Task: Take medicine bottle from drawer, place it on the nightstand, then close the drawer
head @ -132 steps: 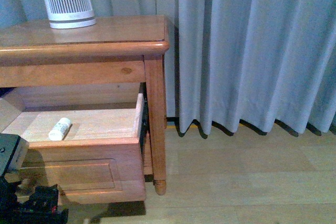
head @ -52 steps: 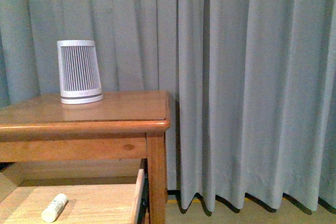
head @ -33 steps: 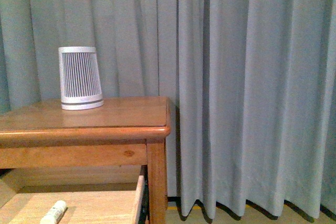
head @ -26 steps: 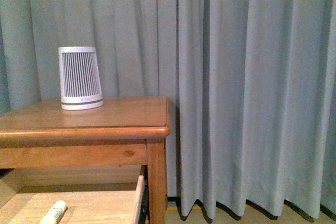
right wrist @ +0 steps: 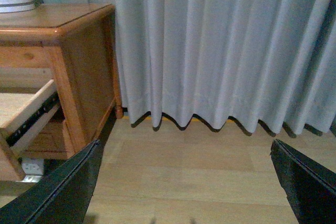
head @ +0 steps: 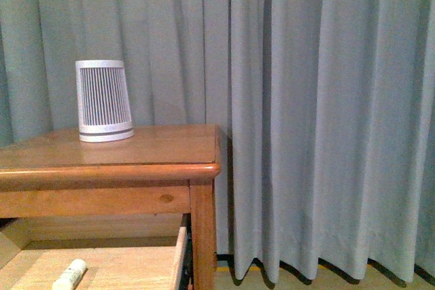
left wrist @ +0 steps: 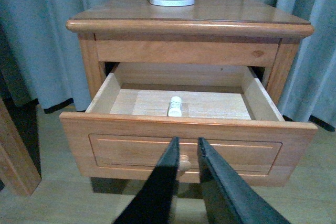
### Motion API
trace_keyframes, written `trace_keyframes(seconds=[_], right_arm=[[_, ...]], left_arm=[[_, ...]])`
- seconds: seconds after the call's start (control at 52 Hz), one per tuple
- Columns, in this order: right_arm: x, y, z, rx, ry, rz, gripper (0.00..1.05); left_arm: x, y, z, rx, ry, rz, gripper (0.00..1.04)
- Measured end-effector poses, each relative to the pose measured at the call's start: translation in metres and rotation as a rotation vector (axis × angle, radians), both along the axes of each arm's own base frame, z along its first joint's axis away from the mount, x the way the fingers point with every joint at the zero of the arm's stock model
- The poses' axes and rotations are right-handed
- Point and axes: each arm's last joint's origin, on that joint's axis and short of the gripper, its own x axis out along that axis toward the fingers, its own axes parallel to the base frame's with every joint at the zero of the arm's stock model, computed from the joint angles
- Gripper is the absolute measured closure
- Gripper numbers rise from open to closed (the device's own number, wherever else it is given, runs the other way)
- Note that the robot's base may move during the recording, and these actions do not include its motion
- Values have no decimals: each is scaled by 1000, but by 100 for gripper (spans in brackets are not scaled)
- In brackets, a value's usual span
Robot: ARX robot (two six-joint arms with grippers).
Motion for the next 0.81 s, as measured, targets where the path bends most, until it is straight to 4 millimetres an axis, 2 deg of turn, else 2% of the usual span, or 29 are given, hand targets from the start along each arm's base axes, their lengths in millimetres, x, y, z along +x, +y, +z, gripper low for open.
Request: trace_keyframes(seconds=[0.442,0.807], right_arm=[[0,0,0,0,0,-1,7],[0,0,0,0,-2,0,7]], left_arm=[[0,0,0,0,0,-2,7],[0,0,0,0,-5,0,7]])
